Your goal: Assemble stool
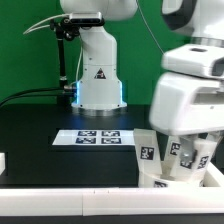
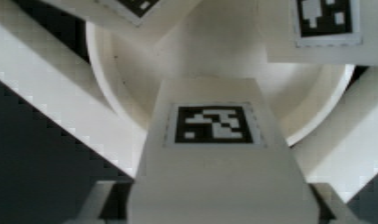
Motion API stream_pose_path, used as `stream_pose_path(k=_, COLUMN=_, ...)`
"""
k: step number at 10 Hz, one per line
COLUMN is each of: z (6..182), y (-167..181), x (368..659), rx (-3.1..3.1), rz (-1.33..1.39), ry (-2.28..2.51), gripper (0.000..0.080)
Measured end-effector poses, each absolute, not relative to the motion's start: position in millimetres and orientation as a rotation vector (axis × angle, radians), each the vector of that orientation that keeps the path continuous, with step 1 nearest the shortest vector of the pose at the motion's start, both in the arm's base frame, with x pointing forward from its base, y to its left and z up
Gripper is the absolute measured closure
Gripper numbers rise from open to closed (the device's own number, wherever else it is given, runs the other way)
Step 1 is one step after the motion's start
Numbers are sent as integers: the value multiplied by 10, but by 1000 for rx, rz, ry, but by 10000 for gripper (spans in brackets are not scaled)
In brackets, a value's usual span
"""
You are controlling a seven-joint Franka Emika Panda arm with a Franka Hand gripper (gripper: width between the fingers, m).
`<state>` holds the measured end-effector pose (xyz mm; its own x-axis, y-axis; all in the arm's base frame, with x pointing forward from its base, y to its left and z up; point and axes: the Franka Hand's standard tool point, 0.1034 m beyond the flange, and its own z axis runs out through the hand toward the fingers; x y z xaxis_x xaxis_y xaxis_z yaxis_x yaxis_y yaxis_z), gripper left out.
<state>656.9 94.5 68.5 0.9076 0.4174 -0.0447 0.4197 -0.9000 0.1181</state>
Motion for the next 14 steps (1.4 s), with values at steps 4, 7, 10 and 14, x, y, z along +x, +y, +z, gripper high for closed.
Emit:
stream_pose_path(k=4, z=751, y=759, x=6619, rx=3057, rz=15, ry=251, gripper=462)
stream_pose_path(k=7, z=708, y=780, x=6589, rx=3062, rz=15, ry=-193, gripper=462)
stream_pose_path(k=10, z=674, y=708, x=6605, rx=2932, rz=47, ry=-869, gripper=462)
stream_pose_path(k=14, z=682, y=444, x=6526, rx=2697, rz=-7, ry=-1444, gripper=462)
